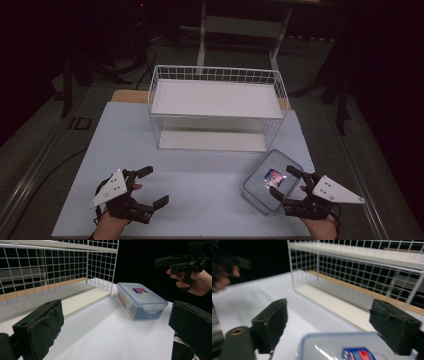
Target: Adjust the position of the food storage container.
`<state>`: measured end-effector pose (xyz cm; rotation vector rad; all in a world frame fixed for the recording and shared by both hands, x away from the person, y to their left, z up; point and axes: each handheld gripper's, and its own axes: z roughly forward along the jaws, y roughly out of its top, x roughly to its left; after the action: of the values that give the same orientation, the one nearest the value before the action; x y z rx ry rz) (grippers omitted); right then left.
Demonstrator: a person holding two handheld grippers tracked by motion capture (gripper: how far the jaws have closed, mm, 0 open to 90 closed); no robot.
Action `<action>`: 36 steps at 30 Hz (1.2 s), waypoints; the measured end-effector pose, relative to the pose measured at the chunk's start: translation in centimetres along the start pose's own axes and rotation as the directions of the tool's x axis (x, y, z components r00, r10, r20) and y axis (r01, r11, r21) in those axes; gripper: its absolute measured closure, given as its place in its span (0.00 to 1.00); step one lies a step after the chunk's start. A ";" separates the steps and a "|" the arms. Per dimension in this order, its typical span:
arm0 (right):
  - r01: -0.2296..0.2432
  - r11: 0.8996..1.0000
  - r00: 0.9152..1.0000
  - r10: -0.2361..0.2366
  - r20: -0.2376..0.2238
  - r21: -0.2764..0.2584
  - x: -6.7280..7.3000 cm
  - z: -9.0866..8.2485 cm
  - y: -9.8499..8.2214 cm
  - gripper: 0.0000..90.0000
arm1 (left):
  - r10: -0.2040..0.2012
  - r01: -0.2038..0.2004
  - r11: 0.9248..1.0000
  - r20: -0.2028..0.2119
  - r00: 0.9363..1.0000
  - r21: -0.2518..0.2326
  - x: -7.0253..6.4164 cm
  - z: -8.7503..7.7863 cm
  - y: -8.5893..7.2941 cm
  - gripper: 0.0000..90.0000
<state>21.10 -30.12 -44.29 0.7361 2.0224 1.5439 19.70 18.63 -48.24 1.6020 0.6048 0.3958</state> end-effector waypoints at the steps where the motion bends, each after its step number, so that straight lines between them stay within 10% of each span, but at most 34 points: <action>1: -0.005 1.000 1.000 0.005 -0.006 0.013 -0.1 -0.2 -0.2 0.28 | 0.001 -0.001 1.000 0.000 1.000 -0.002 0.0 0.0 0.0 0.00; 13: -0.020 0.980 0.999 0.028 -0.039 0.199 -1.6 -2.9 -4.4 0.98 | 0.021 -0.021 0.999 -0.020 1.000 -0.035 0.4 -0.3 0.0 0.00; 25: 0.025 0.934 0.989 0.030 -0.146 0.357 -2.0 -2.6 -8.1 1.00 | 0.022 -0.022 0.999 -0.011 1.000 -0.024 0.4 -0.1 -0.1 0.00; 36: 0.062 0.935 0.983 0.003 -0.182 0.350 -1.6 -0.3 -7.7 1.00 | 0.021 -0.021 0.999 -0.001 1.000 -0.024 0.3 0.0 -0.1 0.00</action>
<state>21.14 -33.08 -51.57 0.7136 2.4757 1.2789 19.91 18.80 -48.36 1.5863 0.5817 0.4180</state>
